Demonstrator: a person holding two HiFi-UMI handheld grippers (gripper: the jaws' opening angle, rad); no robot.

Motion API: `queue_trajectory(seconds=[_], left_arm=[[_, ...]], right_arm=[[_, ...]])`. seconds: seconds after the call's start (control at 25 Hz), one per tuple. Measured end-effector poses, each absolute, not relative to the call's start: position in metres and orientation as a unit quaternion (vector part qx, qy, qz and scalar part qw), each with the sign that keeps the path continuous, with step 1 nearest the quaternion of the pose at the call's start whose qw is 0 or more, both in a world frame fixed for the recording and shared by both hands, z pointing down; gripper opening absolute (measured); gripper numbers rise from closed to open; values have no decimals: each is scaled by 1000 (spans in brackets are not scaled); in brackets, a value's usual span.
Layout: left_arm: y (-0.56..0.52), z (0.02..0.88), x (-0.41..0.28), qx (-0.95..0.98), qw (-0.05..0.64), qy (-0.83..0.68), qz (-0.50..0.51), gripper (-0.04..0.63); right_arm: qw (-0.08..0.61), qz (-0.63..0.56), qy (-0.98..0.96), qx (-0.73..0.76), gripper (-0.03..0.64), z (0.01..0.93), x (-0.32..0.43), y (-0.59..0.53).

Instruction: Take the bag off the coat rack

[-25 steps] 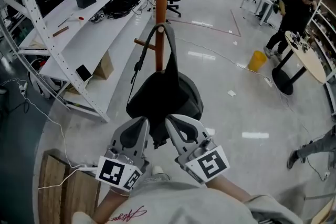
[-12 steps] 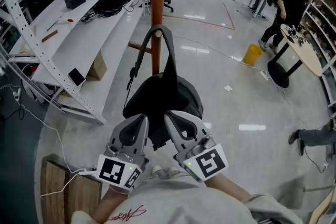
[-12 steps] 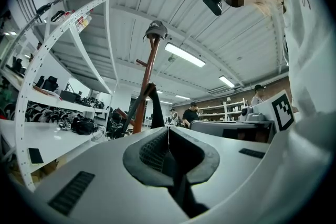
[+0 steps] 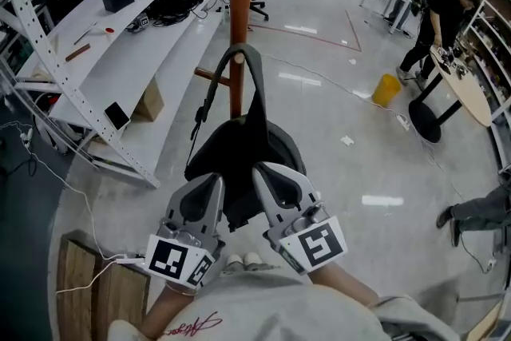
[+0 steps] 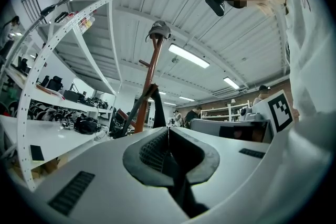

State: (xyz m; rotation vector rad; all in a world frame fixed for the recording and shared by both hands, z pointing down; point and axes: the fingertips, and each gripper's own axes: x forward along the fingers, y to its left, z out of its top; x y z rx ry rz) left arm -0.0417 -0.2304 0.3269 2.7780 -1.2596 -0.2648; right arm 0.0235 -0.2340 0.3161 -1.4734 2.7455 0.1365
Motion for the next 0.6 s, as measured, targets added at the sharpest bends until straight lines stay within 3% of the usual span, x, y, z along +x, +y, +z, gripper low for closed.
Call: queue_trajectory(seconds=[0.24, 0.28, 0.32, 0.6], left_arm=[[-230, 327, -41, 902, 38, -420, -86, 20], [-230, 327, -41, 902, 38, -422, -85, 20], [-229, 327, -42, 901, 38, -423, -85, 20], [-232, 328, -46, 897, 32, -432, -83, 20]], right_arm=[[-15, 38, 874, -484, 25, 321, 30, -246], [-18, 33, 872, -488, 88, 321, 31, -249], [-20, 29, 871, -489, 196, 320, 32, -251], [-19, 31, 869, -493, 216, 321, 34, -265]])
